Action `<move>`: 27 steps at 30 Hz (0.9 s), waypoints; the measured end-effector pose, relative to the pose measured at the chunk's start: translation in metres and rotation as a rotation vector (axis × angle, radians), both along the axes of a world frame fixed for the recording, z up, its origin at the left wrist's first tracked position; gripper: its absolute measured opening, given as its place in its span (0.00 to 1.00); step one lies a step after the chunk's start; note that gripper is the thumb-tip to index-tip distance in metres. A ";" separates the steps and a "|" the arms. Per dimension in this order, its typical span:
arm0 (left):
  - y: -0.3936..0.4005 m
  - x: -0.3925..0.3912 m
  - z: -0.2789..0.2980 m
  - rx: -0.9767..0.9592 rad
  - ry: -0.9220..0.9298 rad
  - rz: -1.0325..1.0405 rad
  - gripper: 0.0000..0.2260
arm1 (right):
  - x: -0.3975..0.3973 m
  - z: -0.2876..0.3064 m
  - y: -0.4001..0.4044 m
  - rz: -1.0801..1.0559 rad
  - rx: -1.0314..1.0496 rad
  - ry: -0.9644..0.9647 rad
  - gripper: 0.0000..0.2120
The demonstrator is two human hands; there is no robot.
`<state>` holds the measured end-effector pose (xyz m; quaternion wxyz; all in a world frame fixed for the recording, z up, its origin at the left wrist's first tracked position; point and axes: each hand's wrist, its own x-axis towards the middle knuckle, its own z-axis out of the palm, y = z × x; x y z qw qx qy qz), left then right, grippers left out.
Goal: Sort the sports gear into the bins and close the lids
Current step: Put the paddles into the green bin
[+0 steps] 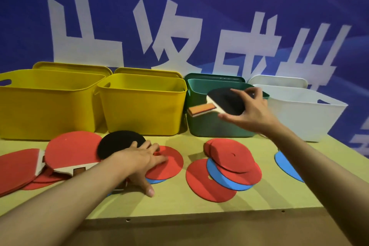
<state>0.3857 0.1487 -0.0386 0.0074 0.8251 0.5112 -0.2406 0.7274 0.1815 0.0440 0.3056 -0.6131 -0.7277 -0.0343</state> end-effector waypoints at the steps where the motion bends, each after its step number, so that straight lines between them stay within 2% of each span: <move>1: 0.002 0.006 0.001 -0.011 0.026 -0.015 0.54 | 0.004 0.010 0.011 -0.048 -0.006 0.021 0.45; 6: 0.011 0.031 0.005 -0.046 0.141 -0.094 0.58 | 0.007 0.043 0.075 -0.213 -0.068 0.081 0.48; 11: 0.020 0.031 0.005 -0.111 0.142 -0.062 0.57 | -0.002 0.047 0.123 -0.322 -0.097 0.008 0.46; 14: 0.022 0.030 0.004 -0.127 0.121 -0.040 0.57 | -0.006 0.036 0.143 -0.333 -0.140 -0.104 0.47; 17: 0.027 0.024 -0.001 -0.134 0.114 -0.030 0.58 | -0.016 0.021 0.141 -0.310 -0.191 -0.185 0.45; 22: 0.029 0.022 -0.005 -0.139 0.110 -0.024 0.59 | -0.046 -0.007 0.093 -0.141 0.082 -0.316 0.29; 27: 0.015 0.016 0.000 -0.080 0.050 -0.017 0.56 | -0.079 -0.043 0.036 0.049 0.114 -0.405 0.27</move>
